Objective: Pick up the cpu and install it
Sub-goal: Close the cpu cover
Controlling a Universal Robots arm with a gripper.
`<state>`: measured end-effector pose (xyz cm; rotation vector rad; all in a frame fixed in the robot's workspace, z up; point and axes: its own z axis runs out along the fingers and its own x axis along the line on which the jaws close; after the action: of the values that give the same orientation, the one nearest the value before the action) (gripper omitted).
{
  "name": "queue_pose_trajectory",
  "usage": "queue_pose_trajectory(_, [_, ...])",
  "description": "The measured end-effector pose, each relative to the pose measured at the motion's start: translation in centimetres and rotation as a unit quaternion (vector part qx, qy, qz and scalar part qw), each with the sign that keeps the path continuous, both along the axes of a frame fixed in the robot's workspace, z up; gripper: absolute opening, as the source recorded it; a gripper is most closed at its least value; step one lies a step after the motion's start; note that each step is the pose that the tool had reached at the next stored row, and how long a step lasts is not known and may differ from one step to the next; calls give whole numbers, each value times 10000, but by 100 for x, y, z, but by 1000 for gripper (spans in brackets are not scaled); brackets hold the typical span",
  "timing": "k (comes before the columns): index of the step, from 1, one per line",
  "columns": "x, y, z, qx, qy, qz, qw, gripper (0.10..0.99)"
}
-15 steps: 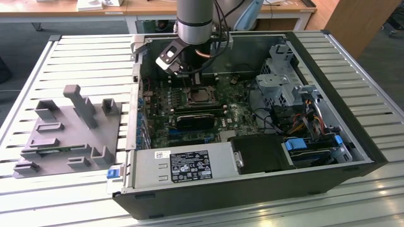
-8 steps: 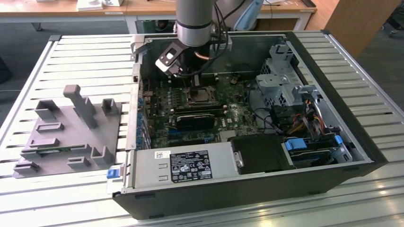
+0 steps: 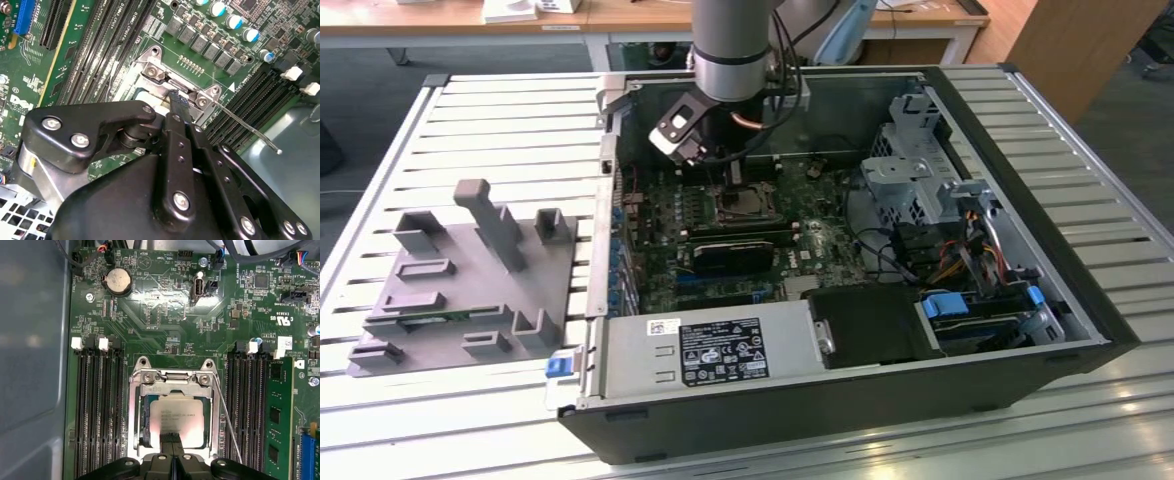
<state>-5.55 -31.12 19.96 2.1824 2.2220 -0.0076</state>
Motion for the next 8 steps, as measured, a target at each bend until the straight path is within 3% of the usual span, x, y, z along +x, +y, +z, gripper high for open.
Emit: queue_pose_trajectory(8, [59,4,4,12,-8,0,10000,106])
